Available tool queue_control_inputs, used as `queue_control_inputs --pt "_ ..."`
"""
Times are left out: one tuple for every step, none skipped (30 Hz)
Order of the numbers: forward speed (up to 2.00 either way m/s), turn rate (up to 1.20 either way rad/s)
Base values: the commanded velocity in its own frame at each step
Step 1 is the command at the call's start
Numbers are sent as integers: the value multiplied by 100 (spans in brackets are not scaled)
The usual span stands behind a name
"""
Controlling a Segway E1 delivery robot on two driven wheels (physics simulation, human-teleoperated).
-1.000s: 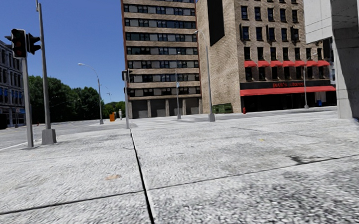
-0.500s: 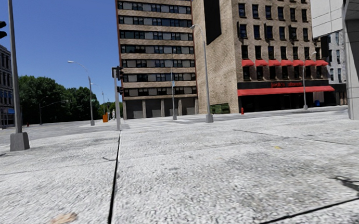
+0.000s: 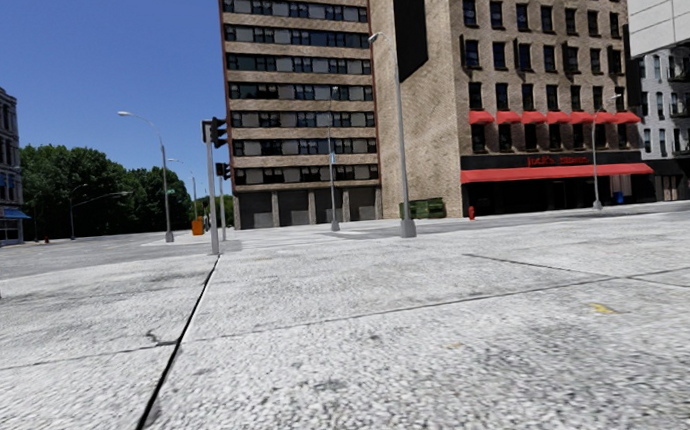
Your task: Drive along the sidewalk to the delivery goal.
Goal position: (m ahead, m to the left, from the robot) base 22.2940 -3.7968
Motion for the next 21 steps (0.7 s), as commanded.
queue_control_inputs --pt "200 0" --pt "200 0" --pt "200 0" --pt "200 0" --pt "200 0" --pt "199 0" --pt "199 0" --pt "199 0" --pt "199 0" --pt "199 0" --pt "199 0" --pt "200 0" --pt "200 0" --pt "200 0" --pt "200 0" --pt "200 0" --pt "200 0" --pt "199 10" --pt "199 10" --pt "199 20" --pt "199 30"
